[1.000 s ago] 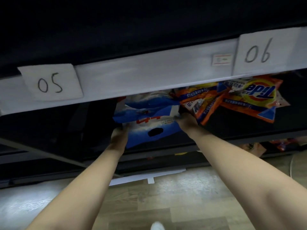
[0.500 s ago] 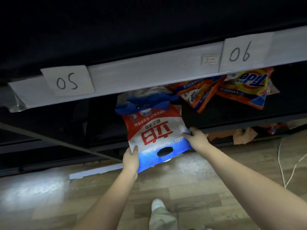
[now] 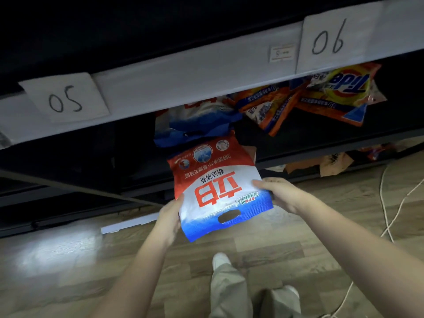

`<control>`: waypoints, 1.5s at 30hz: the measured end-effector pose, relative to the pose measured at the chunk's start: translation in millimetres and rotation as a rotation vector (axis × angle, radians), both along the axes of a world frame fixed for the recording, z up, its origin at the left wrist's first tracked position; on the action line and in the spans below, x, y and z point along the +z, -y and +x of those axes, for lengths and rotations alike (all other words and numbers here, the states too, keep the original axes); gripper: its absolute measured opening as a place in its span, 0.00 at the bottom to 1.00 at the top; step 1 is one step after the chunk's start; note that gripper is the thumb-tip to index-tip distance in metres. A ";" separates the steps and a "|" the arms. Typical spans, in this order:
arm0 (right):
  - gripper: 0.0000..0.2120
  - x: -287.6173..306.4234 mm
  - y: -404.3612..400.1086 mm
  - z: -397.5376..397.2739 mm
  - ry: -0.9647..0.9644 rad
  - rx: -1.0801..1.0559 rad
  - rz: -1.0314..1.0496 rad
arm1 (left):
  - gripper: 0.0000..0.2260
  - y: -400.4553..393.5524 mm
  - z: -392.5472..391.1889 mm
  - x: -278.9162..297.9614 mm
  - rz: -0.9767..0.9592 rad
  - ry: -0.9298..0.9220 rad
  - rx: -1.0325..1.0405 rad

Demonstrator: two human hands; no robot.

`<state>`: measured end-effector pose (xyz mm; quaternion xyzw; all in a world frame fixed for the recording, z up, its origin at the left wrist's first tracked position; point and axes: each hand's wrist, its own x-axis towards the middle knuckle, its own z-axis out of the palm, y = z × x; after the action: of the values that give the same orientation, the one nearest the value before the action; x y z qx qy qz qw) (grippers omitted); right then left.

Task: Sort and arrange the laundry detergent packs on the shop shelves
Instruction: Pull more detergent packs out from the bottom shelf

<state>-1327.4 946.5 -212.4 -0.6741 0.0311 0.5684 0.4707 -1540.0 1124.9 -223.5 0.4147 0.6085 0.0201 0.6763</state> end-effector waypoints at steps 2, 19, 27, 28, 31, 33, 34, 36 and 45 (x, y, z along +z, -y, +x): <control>0.12 -2.1 -13.3 9.7 0.009 0.001 -0.017 | 0.20 -20.1 16.3 1.5 -0.034 0.018 -0.029; 0.21 -7.2 -31.4 8.2 0.050 -0.115 -0.036 | 0.18 -68.8 52.2 10.4 0.030 -0.027 -0.103; 0.21 -8.8 -36.2 6.5 -0.028 -0.271 -0.031 | 0.02 -81.8 67.8 73.1 0.249 0.120 -0.248; 0.22 -9.5 -36.7 5.6 -0.038 -0.290 -0.024 | 0.02 -84.9 65.6 79.4 0.274 0.118 -0.296; 0.23 -8.9 -37.8 3.6 -0.027 -0.317 -0.031 | 0.01 -94.3 54.6 94.3 0.313 0.096 -0.465; 0.24 -9.3 -37.4 2.7 -0.013 -0.324 -0.034 | 0.06 -95.8 49.9 105.4 0.325 0.129 -0.575; 0.24 -9.5 -37.2 2.6 -0.004 -0.320 -0.038 | 0.11 -95.7 48.6 111.6 0.329 0.130 -0.634; 0.24 -7.7 -37.1 2.1 -0.001 -0.322 -0.033 | 0.15 -94.6 47.2 128.4 0.357 0.123 -0.778; 0.22 1.8 -41.0 -3.0 0.049 -0.268 -0.124 | 0.10 -76.9 52.9 174.9 0.483 -0.018 -1.299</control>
<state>-1330.4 987.4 -210.6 -0.7054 0.1444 0.4806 0.5006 -1487.2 1201.8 -48.6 0.8341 0.2207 -0.2575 0.4349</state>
